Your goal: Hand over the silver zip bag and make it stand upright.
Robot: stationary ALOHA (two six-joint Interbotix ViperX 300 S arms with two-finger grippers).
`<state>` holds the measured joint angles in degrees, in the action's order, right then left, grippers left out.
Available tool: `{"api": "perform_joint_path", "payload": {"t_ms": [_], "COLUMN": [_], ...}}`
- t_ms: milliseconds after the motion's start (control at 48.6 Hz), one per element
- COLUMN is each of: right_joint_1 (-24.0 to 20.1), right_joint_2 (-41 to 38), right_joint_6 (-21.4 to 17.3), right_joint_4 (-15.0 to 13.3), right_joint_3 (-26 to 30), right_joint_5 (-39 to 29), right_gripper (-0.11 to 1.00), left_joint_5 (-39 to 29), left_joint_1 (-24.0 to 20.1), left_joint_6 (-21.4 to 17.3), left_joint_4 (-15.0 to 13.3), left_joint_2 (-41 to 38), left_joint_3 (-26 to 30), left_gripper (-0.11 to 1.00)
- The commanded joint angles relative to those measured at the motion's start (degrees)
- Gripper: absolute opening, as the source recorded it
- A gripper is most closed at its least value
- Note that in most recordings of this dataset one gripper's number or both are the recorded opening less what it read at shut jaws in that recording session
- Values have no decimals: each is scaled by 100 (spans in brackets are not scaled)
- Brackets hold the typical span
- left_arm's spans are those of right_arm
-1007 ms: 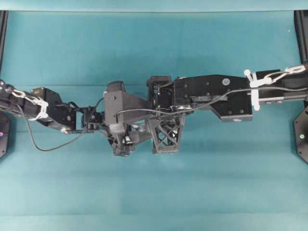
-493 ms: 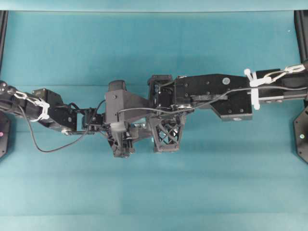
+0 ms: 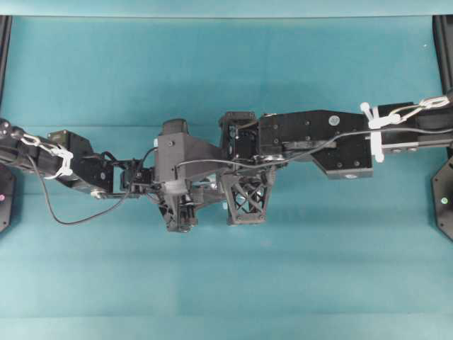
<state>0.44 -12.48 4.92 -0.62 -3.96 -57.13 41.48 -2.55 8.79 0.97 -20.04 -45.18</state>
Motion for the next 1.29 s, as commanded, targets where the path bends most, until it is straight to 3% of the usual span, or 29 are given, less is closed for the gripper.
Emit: {"api": "perform_joint_path", "payload": {"t_ms": [0,103,206,432,534,1028,1274], "right_joint_1": [9,9,9,-18,-35,-18,-35], "right_joint_2": [44,35,26,26,26,299,914], "right_joint_6": [-123,-211,-281,-316,-316,-431,-976], "right_joint_4": [26,44,88,88,70,-220,-492], "right_joint_3": [18,62,70,97,149,229,202], "right_joint_5": [26,9,-18,-35,-35,-360,-475], "right_gripper": [1,2,12,75,92,91,91], "left_joint_5": [-18,-18,-26,-26,-62,-141,-149], "left_joint_1": [9,9,18,18,18,88,88], "left_joint_6": [-18,-26,-26,-44,-44,-343,-360], "left_joint_4": [18,18,18,18,18,18,18], "left_joint_2": [18,18,26,18,18,18,26], "left_joint_3": [18,9,18,9,0,0,-18], "left_gripper": [35,35,35,35,31,30,30]}}
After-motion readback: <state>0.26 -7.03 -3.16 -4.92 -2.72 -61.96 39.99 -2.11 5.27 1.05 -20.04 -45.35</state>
